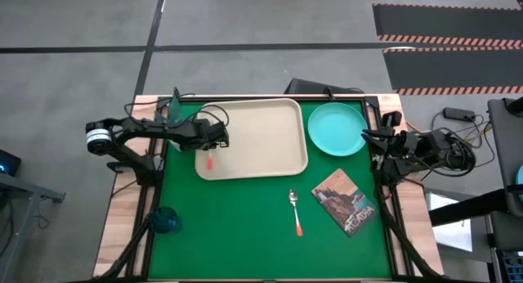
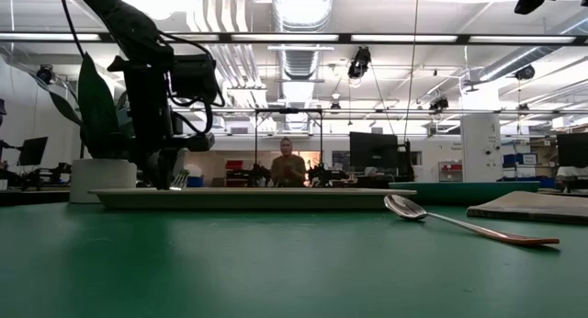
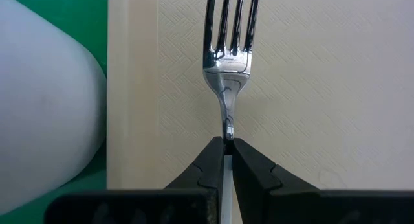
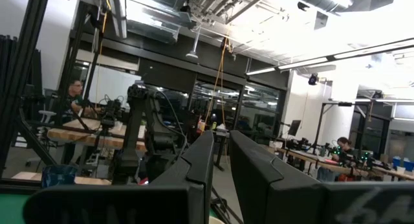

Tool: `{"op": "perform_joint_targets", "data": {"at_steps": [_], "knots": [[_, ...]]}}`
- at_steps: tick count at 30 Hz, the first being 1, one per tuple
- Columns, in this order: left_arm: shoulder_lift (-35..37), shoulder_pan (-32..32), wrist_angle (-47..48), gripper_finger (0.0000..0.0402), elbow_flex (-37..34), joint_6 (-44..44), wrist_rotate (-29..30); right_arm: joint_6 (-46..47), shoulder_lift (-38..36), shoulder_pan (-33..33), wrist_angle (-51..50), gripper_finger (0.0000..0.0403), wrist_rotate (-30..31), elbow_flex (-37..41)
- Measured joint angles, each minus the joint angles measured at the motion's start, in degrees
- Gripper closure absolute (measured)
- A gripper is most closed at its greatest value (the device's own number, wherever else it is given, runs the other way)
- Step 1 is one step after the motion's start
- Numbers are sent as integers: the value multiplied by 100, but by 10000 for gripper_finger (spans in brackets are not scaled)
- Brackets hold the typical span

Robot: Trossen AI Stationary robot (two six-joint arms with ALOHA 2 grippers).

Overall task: Pick and place plate/cup/fork/spoon on tray
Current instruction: Put the orange fork on the white tray

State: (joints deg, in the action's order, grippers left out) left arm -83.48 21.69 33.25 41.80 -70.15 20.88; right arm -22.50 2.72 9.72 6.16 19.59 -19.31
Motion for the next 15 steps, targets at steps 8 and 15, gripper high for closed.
{"op": "perform_joint_targets", "data": {"at_steps": [8,15], "knots": [[0,0,-1,393,0,-2,-1,0,0,0,1,360,-2,7],[0,0,0,357,0,-1,-51,2,0,0,1,360,-2,7]]}}
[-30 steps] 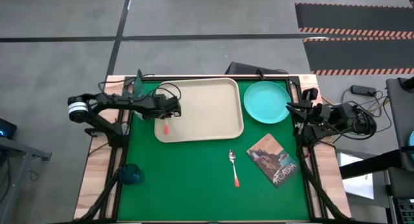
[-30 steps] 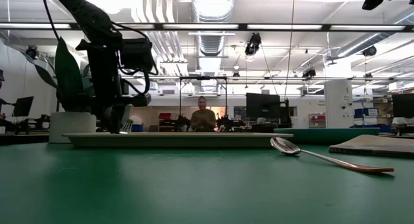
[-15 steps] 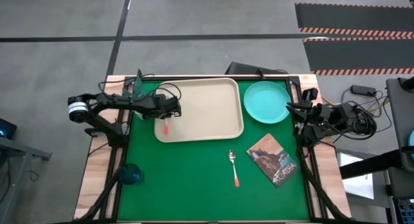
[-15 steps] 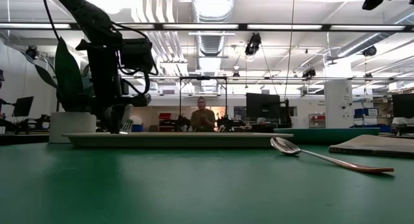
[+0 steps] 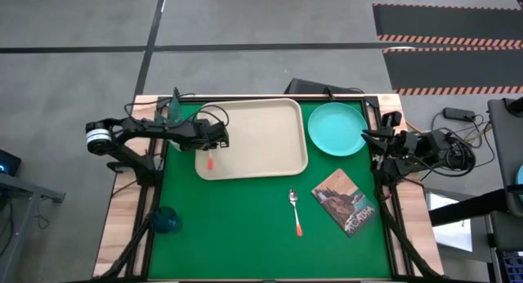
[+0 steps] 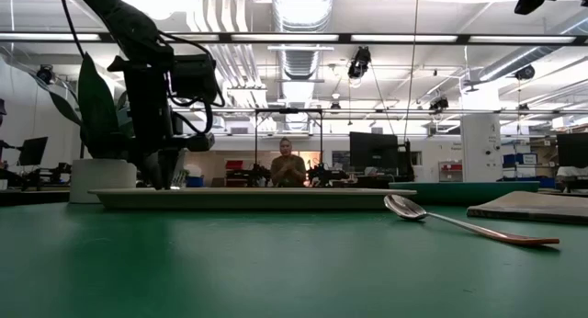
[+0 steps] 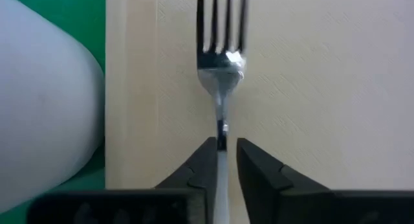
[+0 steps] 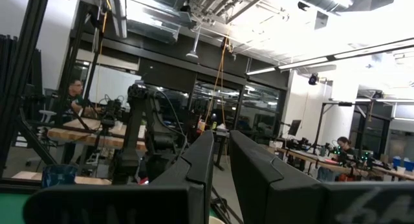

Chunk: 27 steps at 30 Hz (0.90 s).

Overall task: Pick and place plate/cup/fork/spoon on tray
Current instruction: Put the orange fork on the white tray, then put the blue cup on the white tray

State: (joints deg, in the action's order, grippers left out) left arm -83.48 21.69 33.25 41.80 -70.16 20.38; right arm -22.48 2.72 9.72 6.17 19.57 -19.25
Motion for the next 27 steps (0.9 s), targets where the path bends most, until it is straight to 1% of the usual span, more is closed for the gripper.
{"op": "perform_joint_targets", "data": {"at_steps": [5,9,14,20,27], "knots": [[0,0,3,320,0,1,-34,0,0,0,0,360,0,0],[6,0,39,303,22,30,-75,-1,0,0,0,360,0,0],[200,-2,30,299,101,200,-279,-2,0,0,0,360,-2,0],[667,-41,26,298,138,424,-407,0,0,0,2,360,-2,0],[1305,-340,22,299,136,504,-408,0,0,0,4,360,-4,0]]}}
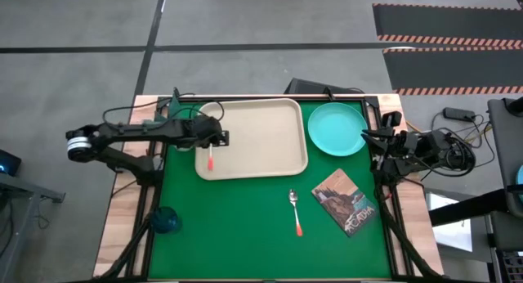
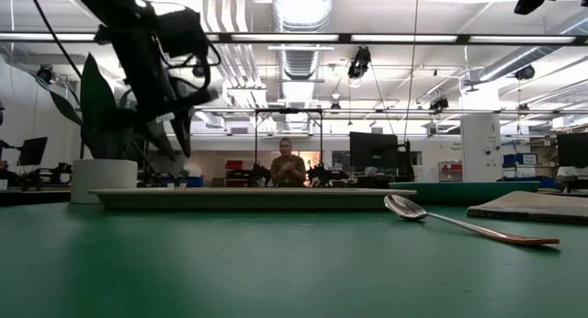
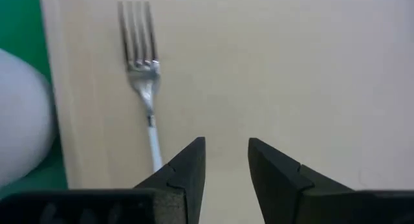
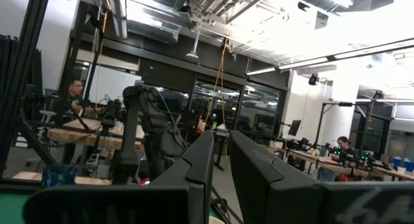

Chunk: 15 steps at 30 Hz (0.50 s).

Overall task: Pick and place plate/cup/fork/spoon on tray
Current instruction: Put the blue cup on the white tray

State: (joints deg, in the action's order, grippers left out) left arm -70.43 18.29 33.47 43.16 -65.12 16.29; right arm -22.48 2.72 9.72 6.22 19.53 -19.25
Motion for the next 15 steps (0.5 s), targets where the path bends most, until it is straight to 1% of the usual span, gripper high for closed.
{"op": "perform_joint_targets", "data": {"at_steps": [4,7,11,15], "knots": [[282,-384,-54,299,0,10,28,0,0,0,2,360,0,0],[380,-698,-369,299,-7,161,50,0,0,0,5,360,-1,0],[366,-1103,-1151,299,-13,614,62,0,0,0,30,360,-1,-1],[232,-1458,-2343,299,-37,1335,72,32,0,1,37,360,-1,-2]]}}
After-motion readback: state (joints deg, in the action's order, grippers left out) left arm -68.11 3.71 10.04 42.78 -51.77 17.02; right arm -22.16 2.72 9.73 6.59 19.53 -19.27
